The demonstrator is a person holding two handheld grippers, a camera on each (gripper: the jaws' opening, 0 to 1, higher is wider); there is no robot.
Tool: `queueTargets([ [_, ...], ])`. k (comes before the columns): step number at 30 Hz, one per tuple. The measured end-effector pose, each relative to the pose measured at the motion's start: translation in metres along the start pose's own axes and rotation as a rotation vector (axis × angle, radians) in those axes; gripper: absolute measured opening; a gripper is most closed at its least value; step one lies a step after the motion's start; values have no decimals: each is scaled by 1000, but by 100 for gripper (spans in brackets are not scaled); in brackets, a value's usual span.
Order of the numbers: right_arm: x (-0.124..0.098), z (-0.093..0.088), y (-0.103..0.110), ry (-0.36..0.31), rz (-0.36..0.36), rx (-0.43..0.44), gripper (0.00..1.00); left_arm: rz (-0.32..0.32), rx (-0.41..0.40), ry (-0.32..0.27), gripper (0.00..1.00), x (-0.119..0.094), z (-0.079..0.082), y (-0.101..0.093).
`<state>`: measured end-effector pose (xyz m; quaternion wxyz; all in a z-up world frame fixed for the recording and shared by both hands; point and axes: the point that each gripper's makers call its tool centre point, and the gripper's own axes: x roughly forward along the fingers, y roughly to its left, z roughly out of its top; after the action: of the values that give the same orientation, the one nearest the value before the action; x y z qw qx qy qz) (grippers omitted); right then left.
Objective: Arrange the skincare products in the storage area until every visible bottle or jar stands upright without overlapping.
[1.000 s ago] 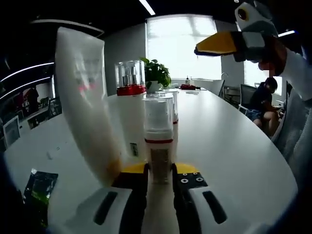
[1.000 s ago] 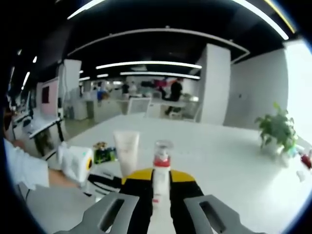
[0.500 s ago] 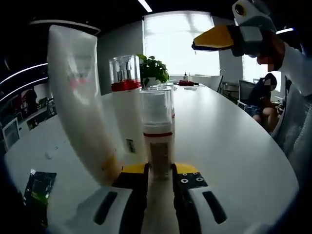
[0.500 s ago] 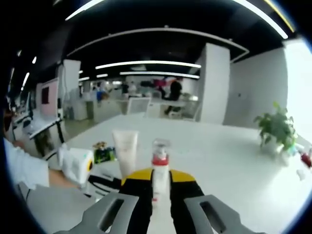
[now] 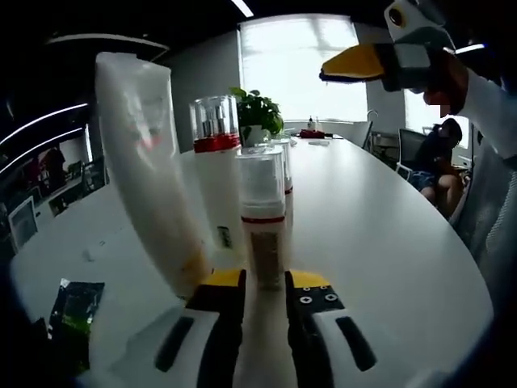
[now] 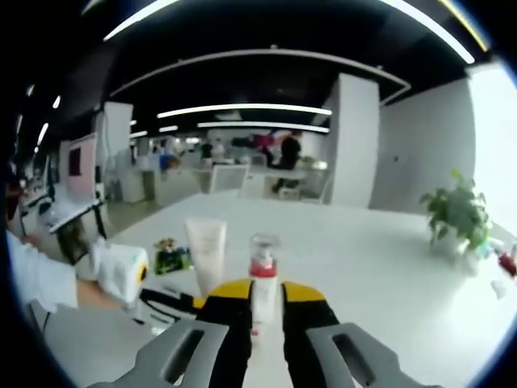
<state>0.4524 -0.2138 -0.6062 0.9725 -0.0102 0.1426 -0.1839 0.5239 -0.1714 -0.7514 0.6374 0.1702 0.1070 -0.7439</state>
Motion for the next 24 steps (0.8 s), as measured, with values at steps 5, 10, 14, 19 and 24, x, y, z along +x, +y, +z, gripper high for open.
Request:
queueTargets([
  [5, 2, 11, 5, -29, 81, -85, 11, 9, 17, 14, 20, -9, -2, 2],
  [10, 9, 39, 11, -77, 172, -315, 6, 22, 16, 30, 24, -23, -6, 8],
  [14, 18, 67, 30, -105, 302, -460, 6, 56, 20, 46, 24, -34, -10, 20],
  [19, 33, 67, 53, -51, 442, -727, 4, 91, 28, 42, 23, -41, -6, 31],
  [24, 44, 78, 75, -2, 606, -821, 10, 108, 27, 57, 23, -43, -8, 34],
])
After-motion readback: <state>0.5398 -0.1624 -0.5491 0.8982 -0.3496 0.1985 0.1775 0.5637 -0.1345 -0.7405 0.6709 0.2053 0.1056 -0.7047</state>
